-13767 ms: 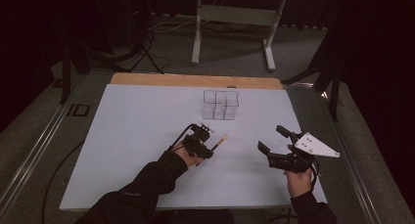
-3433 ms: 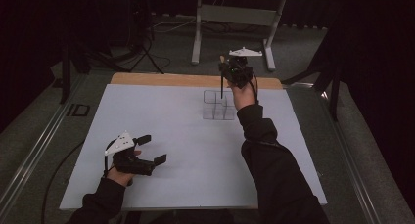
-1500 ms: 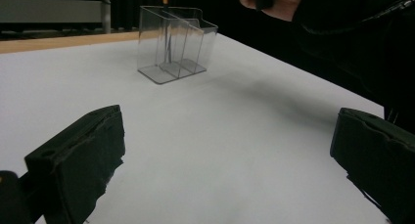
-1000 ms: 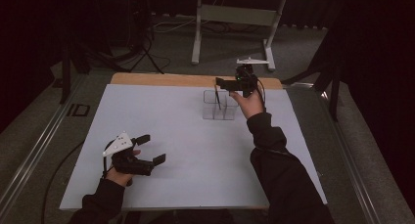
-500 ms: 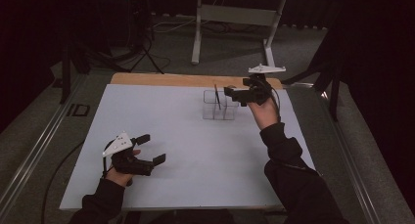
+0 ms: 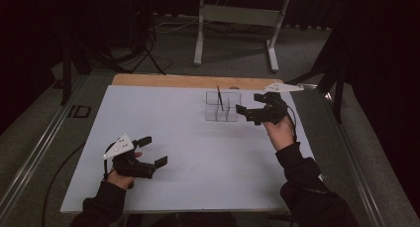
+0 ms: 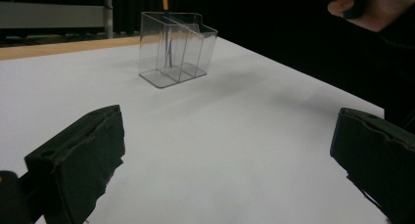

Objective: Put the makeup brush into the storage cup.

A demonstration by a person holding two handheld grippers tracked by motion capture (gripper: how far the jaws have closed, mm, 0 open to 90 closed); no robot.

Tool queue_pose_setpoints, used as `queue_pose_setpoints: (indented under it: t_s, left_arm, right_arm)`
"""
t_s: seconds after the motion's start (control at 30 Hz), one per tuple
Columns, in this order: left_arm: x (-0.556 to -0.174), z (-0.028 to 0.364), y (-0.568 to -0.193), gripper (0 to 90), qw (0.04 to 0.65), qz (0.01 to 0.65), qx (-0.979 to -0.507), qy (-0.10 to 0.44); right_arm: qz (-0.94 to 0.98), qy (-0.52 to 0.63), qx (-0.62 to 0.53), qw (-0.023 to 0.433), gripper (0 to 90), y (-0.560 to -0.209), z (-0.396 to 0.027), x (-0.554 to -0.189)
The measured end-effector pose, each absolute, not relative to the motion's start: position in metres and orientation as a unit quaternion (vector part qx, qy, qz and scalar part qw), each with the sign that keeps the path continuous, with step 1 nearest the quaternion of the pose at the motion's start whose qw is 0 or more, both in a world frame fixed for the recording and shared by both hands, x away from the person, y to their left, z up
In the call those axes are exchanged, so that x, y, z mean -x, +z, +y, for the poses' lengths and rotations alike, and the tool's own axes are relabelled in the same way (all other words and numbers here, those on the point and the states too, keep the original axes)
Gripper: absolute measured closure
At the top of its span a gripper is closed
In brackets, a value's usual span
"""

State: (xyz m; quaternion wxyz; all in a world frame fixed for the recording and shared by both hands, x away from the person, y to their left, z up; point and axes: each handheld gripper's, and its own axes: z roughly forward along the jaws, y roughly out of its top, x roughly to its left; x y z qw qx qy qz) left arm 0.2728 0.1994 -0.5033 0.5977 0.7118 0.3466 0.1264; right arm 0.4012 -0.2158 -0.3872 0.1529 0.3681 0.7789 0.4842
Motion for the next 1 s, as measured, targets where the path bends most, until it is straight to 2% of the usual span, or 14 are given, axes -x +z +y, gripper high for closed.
queue_pose_setpoints:
  t_s: [0.73, 0.87, 1.0]
  left_arm:
    - [-0.270, 0.198, -0.501, 0.0, 0.598, 0.340, -0.715, 0.127]
    - [-0.270, 0.198, -0.501, 0.1, 0.600, 0.340, -0.714, 0.126]
    - [-0.270, 0.197, -0.501, 0.1, 0.598, 0.337, -0.716, 0.128]
  right_arm:
    - [0.780, 0.515, -0.330, 0.134, 9.8, -0.408, -0.223, -0.340]
    - [0.786, 0.515, -0.311, 0.143, 10.9, -0.416, -0.224, -0.330]
    - [0.783, 0.529, -0.300, 0.130, 10.9, -0.423, -0.230, -0.324]
